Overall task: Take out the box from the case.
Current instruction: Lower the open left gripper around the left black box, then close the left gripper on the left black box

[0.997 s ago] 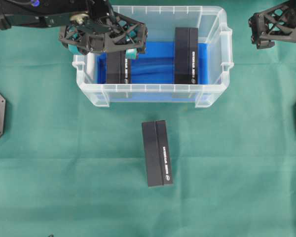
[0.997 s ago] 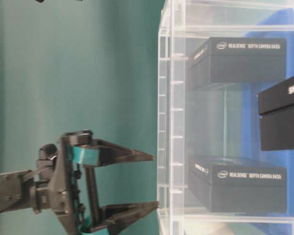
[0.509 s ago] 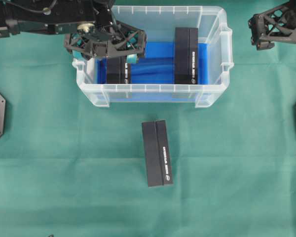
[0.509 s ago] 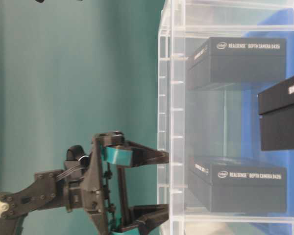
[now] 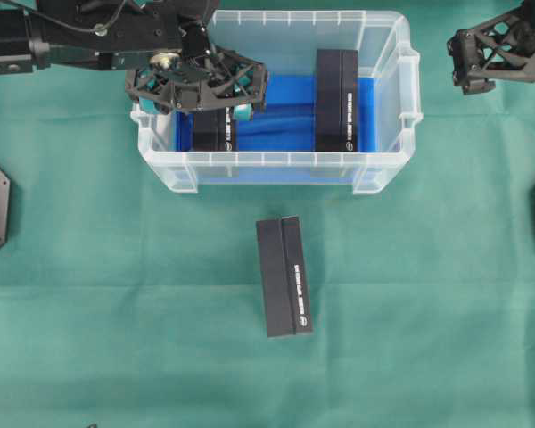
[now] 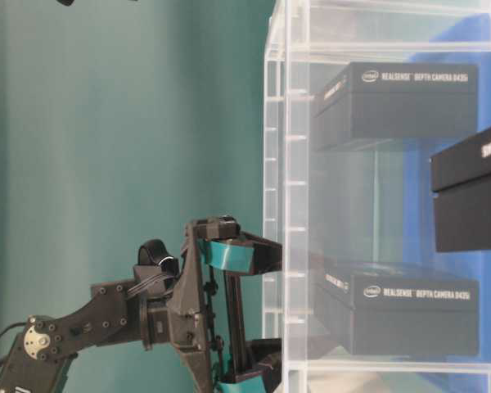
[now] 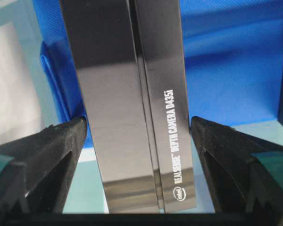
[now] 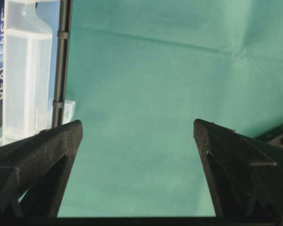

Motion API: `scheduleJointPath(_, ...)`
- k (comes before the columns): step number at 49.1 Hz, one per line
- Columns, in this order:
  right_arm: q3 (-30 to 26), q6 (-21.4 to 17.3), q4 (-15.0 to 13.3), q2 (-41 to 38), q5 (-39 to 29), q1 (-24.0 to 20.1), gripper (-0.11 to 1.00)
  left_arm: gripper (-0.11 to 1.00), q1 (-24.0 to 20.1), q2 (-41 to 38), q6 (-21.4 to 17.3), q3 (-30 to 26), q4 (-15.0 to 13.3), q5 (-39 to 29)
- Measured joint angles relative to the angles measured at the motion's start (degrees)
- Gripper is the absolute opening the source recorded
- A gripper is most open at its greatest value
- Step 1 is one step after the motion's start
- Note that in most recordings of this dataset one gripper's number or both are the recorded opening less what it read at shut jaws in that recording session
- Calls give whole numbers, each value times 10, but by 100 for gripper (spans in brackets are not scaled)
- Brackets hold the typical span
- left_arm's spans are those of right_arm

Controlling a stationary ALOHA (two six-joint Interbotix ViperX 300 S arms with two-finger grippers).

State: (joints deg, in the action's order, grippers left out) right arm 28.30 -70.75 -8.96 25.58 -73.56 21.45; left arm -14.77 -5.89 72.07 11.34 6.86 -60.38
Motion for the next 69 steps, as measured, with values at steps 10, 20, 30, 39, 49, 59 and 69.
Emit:
scheduleJointPath(10,0,0,0,0,14,-4,94,90,-3,-7,1,5,0,12)
scheduleJointPath(20,0,0,1,0,18,-8,93,90,-4,-13,2,9,0,26)
scheduleJointPath(30,1,0,2,0,18,-13,94,90,-4,-13,3,11,0,31)
scheduleJointPath(39,0,0,1,0,18,-16,93,90,-4,-12,3,15,0,33)
scheduleJointPath(49,1,0,2,1,18,-16,94,89,-4,-11,4,16,0,36)
scheduleJointPath(59,1,-1,2,0,18,-17,94,67,-4,-11,3,18,0,38)
scheduleJointPath(69,1,-1,2,0,18,-18,94,63,-4,-11,2,18,-1,38)
